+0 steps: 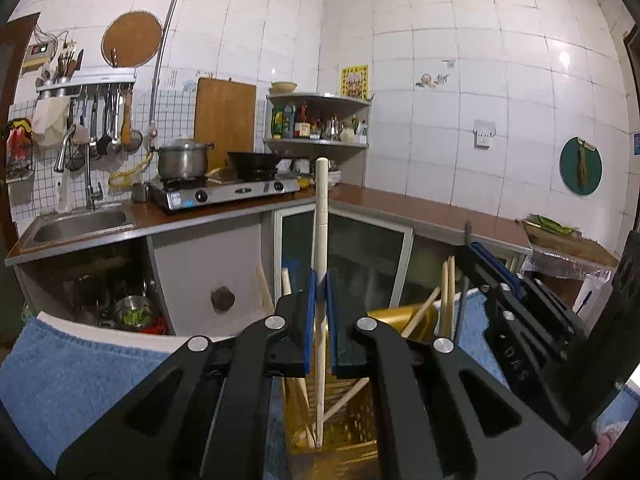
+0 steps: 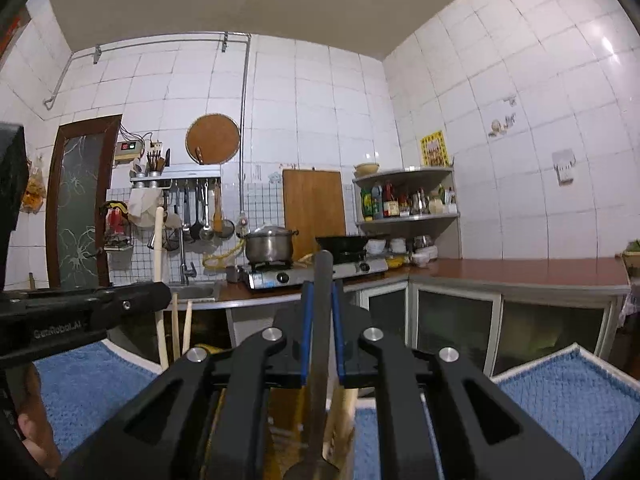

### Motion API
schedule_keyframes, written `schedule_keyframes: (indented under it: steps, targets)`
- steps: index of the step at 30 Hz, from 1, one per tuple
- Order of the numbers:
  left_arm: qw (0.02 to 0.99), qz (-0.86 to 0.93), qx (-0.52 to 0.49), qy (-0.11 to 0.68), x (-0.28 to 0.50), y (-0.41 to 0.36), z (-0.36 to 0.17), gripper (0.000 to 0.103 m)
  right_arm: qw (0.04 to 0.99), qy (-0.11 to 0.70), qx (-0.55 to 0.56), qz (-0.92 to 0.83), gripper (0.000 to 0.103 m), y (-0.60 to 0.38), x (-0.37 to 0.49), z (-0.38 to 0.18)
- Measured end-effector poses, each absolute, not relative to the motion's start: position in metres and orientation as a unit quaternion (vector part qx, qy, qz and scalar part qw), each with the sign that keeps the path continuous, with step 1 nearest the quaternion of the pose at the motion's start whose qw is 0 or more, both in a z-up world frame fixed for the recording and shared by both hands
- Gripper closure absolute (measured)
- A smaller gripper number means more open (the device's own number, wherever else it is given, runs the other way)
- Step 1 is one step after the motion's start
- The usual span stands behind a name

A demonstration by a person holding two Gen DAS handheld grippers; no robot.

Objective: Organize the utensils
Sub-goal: 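Lift the held chopsticks and lower them into the yellow holder with both tools, then open both tools to release the chopsticks into the yellow holder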

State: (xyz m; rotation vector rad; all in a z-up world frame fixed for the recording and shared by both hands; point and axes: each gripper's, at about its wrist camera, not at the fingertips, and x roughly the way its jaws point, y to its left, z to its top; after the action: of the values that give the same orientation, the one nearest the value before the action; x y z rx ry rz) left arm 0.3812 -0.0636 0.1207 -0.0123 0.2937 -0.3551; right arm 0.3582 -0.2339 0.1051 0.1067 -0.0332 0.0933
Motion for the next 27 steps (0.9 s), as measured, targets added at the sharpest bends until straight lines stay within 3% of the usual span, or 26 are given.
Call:
schedule_keyframes:
  steps: [10,11,12,14,18,23,27]
  targets:
    - [0.959,-0.159,-0.018,0.232,0.386,-0.047,0.092,0.096,0.988,0.118,0.073,0.066,0.092,-0.250,0.358,0.088]
    - [0.958,-0.155,-0.022,0.240,0.385,-0.042,0.091,0.086,0.987,0.125,0.077,0.067,0.086,-0.252,0.356,0.088]
    - [0.958,-0.150,-0.025,0.243,0.382,-0.039,0.090,0.080,0.986,0.129,0.080,0.067,0.064,-0.254,0.353,0.089]
    - [0.960,-0.134,-0.031,0.244,0.371,-0.028,0.092,0.057,0.986,0.132,0.085,0.061,0.044,-0.258,0.342,0.093]
    - [0.963,-0.107,-0.025,0.246,0.347,-0.015,0.098,0.041,0.985,0.143,0.079,0.059,0.045,-0.260,0.319,0.101]
    - [0.966,-0.069,-0.002,0.248,0.302,0.004,0.101,0.011,0.977,0.188,0.083,0.052,0.044,-0.258,0.283,0.099]
    - [0.963,-0.061,0.015,0.264,0.273,0.010,0.094,0.007,0.969,0.231,0.083,0.039,0.041,-0.258,0.257,0.086]
